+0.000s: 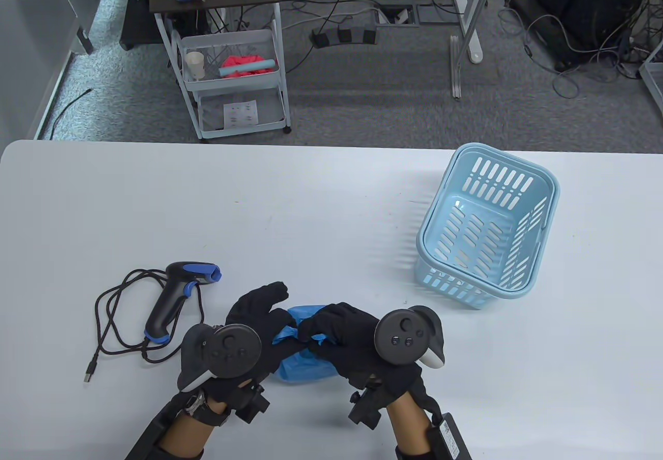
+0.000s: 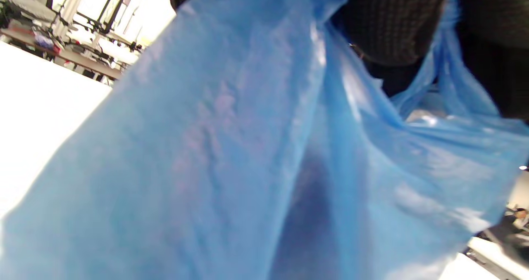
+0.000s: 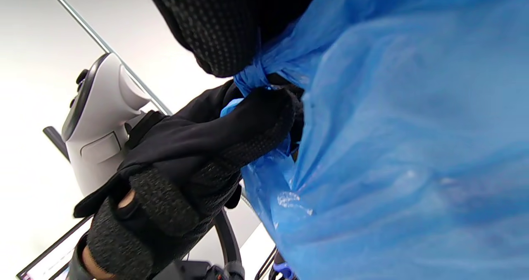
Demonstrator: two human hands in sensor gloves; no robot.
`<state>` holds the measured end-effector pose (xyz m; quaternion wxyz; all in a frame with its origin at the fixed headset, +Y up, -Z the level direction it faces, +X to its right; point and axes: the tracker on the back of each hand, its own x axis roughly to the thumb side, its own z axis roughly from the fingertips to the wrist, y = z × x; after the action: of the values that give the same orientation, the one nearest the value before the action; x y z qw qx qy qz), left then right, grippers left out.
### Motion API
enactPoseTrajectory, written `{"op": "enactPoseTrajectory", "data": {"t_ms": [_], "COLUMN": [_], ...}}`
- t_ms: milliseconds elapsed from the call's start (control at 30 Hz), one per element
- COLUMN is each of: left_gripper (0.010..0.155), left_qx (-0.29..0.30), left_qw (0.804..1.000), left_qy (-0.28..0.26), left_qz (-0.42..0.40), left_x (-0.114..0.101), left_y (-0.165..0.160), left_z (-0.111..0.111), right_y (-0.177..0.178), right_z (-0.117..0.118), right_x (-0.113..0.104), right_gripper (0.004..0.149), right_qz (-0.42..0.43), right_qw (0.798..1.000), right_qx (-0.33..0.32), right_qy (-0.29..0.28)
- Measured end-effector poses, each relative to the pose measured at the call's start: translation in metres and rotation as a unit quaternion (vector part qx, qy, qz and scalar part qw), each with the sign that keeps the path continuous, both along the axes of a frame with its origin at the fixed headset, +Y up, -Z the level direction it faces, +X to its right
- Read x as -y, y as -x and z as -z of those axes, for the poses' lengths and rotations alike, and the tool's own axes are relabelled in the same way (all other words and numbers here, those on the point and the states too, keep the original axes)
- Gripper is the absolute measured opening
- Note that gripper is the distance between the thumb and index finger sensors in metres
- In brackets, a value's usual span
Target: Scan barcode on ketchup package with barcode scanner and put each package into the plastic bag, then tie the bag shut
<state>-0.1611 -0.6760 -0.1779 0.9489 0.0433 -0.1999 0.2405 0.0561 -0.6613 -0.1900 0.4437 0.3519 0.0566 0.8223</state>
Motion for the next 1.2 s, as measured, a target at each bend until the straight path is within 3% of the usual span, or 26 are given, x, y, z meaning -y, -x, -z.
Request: {"op": "enactPoseTrajectory", "data": {"t_ms": [367,867,967,1200], "left_gripper": [0.046,0.042,0.044,0.046], "left_qx": [-0.021,-0.015,-0.025,-0.042], "left_qw": [0.999,0.997,0.994,0.986], "left_qy": [-0.033,-0.03,-0.049,-0.066], "left_qz": [0.034,0.063,0.096,0.15], "left_x": [-0.003,-0.011,-0.016,-0.021], "left_y": [-0.002,-0.014,-0.018,-0.031], "left_z": [-0.002,-0.005,-0.003,0.001], "right_y": [0.003,-0.006,-0.007,-0.01], "right_z": [-0.001,0.0,0.001,0.001], "right_x": [-0.001,0.0,0.0,0.0], "right_gripper": [0.032,0.039,0.043,0.035], "right_qz": [-0.038,0.035,0.041,0.032], "right_qw": [0.999,0.997,0.997,0.998], "right_qx": [-0.025,0.062,0.066,0.056], "right_qy": [0.0,-0.019,-0.018,-0.023]}}
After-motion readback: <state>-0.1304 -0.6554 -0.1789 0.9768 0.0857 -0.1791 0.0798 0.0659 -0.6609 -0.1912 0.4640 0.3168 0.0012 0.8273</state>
